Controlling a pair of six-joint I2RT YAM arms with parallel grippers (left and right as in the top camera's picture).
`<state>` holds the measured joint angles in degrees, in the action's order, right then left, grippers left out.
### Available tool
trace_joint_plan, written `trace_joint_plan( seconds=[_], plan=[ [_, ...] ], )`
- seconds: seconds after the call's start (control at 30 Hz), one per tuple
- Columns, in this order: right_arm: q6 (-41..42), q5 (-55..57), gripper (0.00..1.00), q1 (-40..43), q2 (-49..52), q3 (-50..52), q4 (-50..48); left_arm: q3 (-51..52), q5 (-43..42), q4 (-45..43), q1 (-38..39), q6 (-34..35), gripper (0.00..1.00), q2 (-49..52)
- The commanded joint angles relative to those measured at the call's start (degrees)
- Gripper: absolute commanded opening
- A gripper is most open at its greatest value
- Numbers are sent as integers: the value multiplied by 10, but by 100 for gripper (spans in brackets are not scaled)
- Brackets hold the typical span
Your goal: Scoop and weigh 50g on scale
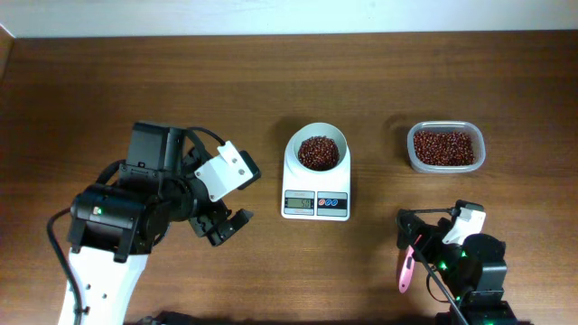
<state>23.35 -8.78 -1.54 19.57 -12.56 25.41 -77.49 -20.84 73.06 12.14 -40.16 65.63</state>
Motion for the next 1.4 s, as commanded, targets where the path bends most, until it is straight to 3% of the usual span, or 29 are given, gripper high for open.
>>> trace_joint_plan(
  seconds=[0.0, 0.17, 0.33, 0.53, 0.77, 1.37],
  plan=[
    [-7, 27, 99, -3, 0, -9, 1, 3, -8, -1, -3, -11, 99, -2],
    [-7, 26, 99, -3, -14, -8, 33, 3, -8, -1, -3, -11, 99, -2],
    [-7, 72, 99, -3, -101, -8, 117, 3, -8, -1, -3, -11, 99, -2],
    [-7, 127, 99, 1, -191, -6, 96, 3, -8, -1, -3, -11, 99, -2],
    [-7, 125, 99, 1, -193, -2, 85, 3, -8, -1, -3, -11, 99, -2],
    [-7, 125, 99, 1, -193, -2, 190, 3, -8, -1, -3, -11, 99, -2]
  ],
)
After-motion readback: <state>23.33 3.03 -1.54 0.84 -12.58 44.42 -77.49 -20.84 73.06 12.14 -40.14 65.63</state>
